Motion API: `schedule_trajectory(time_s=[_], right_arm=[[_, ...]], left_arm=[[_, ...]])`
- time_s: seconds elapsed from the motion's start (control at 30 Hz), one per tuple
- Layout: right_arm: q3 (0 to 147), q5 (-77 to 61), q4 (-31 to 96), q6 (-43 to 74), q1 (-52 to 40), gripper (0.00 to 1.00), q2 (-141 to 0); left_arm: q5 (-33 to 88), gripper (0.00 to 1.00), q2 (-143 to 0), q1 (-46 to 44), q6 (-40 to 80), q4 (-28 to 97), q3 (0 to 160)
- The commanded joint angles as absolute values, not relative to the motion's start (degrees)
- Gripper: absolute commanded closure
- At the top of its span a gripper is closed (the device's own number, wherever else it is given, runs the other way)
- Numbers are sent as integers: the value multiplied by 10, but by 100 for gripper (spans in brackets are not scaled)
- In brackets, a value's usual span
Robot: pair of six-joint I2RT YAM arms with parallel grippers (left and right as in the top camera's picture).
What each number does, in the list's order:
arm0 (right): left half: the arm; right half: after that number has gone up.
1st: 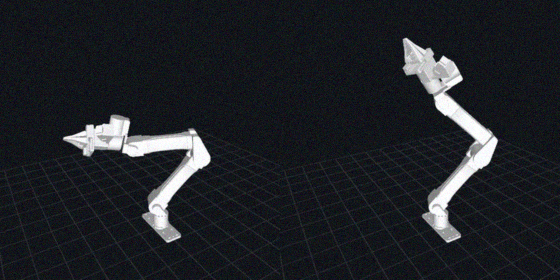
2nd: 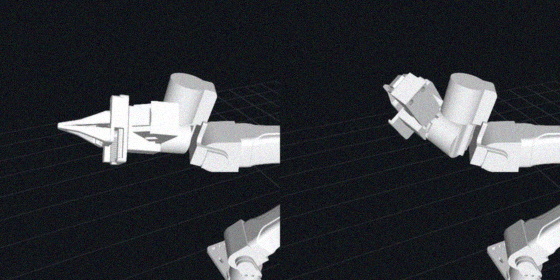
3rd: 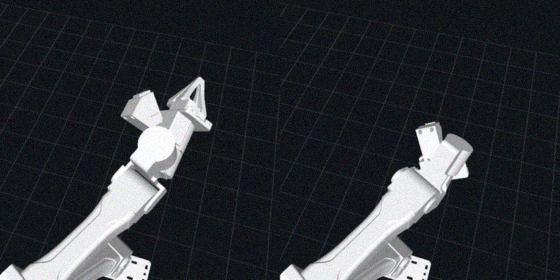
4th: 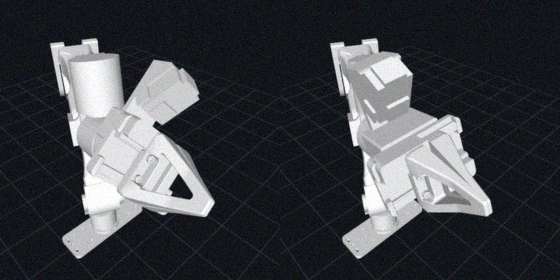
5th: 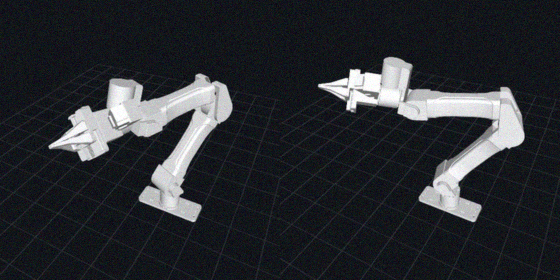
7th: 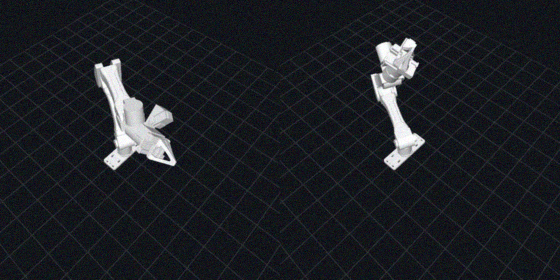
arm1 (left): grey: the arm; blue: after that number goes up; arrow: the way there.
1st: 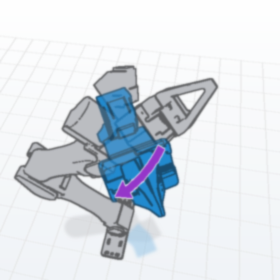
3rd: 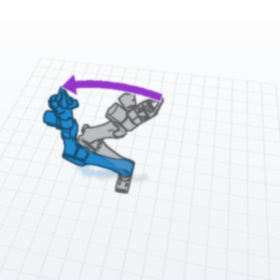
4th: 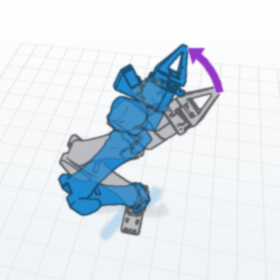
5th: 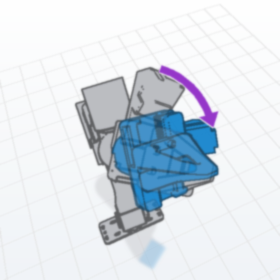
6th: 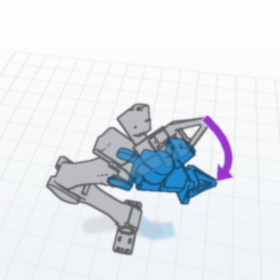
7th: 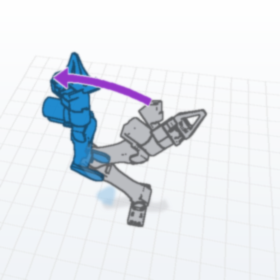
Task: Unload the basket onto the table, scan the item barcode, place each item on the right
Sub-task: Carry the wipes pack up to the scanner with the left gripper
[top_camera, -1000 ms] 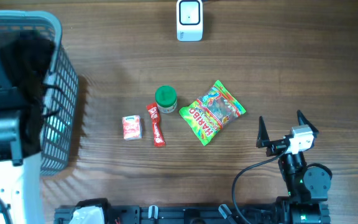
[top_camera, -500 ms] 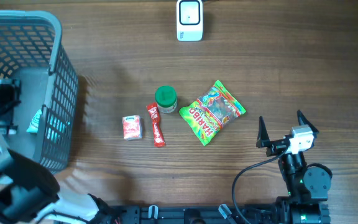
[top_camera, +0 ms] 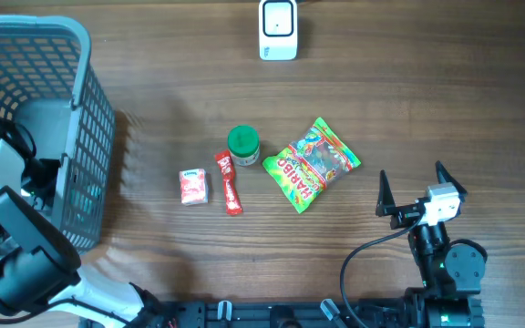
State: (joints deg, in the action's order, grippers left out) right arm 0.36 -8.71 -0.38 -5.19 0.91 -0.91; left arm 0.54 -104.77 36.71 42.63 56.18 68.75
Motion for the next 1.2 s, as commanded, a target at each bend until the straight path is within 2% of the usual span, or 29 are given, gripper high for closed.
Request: schedule_trajectory(time_s=[0.0,0.03,0.1,0.2,0.33,0.4,0.53,0.63,0.73,0.93,1.17], right_arm=[[3,-83,-6,-44,6,0,-6],[3,-83,-6,-44,6,0,-6],[3,-83,-6,-44,6,0,-6],[3,-83,-6,-44,6,0,-6],[3,-83,-6,-44,6,0,-6],[3,-83,-6,-44,6,0,-6],[3,-83,-6,-44,6,0,-6],[3,-83,-6,-44,6,0,-6],[3,-83,-6,-44,6,0,-6],[3,-83,-6,-44,6,0,-6],[3,-83,-6,-44,6,0,-6]], left_arm=[[6,91,-1038,364,422,571,706],[6,96,-1029,365,422,593,734],[7,96,-1009,365,422,637,799],[35,94,-950,365,422,778,1072],[109,91,-869,316,424,819,1248],[93,90,-827,231,424,815,1248],[76,90,-841,27,429,816,1228],[61,90,-905,-133,432,764,1172],[23,89,-998,-232,476,705,1136],[-2,86,-1181,-330,473,587,1136],[-84,87,-1295,-338,515,581,1136]])
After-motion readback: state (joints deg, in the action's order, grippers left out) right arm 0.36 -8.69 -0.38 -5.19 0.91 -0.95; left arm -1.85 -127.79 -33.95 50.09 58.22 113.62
